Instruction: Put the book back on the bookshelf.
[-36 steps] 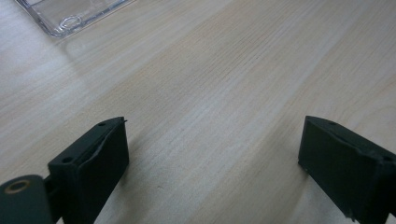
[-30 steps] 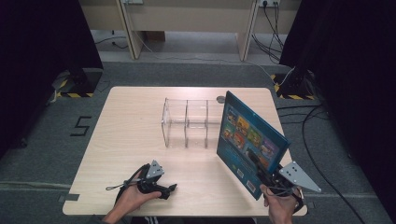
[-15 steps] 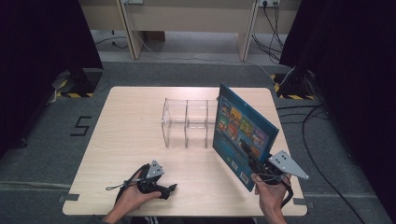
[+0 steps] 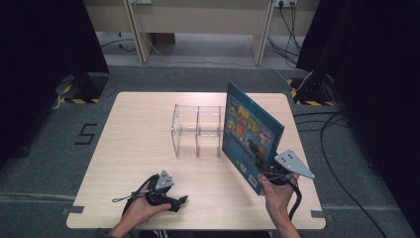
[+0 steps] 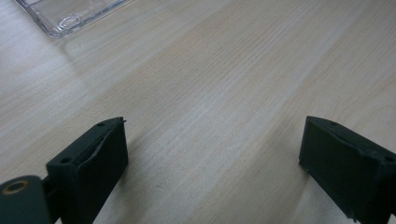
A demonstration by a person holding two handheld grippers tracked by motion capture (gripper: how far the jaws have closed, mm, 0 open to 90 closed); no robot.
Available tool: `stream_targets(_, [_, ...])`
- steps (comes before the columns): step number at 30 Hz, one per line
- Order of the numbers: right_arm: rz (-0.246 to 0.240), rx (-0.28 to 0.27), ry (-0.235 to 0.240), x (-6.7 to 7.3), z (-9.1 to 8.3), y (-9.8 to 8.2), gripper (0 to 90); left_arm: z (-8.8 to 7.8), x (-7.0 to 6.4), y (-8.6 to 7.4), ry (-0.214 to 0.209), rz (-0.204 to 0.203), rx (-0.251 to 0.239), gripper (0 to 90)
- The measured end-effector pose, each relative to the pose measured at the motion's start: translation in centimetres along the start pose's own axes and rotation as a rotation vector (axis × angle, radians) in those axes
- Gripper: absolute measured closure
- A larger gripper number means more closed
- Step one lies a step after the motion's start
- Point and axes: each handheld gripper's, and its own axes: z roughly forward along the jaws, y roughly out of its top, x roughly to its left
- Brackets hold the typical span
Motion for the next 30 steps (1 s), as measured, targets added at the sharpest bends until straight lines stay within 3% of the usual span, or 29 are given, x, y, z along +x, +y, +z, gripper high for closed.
stream_targets(30, [-0.029, 0.001, -0.086, -0.2, 5.3, -0.4, 82.8, 0.0, 0.0, 0.0, -0.002, 0.003, 0.002, 6.6])
